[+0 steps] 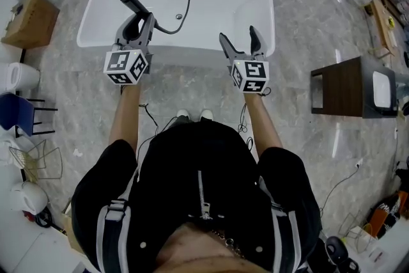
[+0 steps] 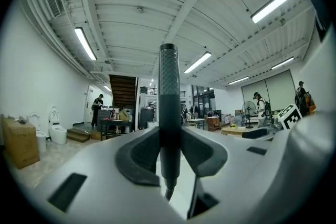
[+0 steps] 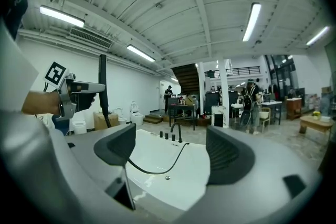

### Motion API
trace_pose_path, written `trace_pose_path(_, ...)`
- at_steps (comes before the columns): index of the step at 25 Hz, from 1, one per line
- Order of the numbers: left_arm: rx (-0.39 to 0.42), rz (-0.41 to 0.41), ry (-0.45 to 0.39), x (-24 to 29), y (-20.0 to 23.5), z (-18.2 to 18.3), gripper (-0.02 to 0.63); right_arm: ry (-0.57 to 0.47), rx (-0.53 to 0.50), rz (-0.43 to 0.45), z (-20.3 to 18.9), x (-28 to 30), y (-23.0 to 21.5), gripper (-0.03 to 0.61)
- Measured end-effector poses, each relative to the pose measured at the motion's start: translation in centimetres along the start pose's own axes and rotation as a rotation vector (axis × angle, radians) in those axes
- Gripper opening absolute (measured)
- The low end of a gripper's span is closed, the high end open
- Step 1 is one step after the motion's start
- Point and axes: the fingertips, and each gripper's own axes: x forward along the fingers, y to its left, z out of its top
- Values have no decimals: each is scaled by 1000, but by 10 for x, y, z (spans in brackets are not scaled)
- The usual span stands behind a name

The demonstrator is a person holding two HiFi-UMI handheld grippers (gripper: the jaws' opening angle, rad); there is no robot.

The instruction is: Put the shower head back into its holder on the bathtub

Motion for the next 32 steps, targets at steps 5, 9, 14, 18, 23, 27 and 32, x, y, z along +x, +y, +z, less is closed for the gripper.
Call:
trace_pose_path(5, 4, 22, 1, -1, -12, 0, 132, 7, 9, 33, -5, -3, -8, 419)
trace_pose_path(9, 5, 29, -1, 4, -18, 2, 132, 0, 20, 39, -6, -2, -15, 419)
trace_pose_path(14, 15, 22, -13, 19, -17, 7, 132, -2, 24, 33, -8, 5, -25, 419)
trace_pose_path(18, 17, 16, -20, 36, -13, 9, 132, 15, 31, 30, -12, 17, -34, 419)
trace_pose_path(23, 13, 10, -25, 59, -1, 7, 132, 26, 36, 26, -15, 39, -42, 419)
trace_pose_path(27, 7, 5, -32, 80, 15, 5, 132, 37, 29, 29, -16, 63, -43, 419)
trace_pose_path(32, -2, -13, -38, 118, 46, 2, 132, 53, 24, 24, -14, 109, -46, 419)
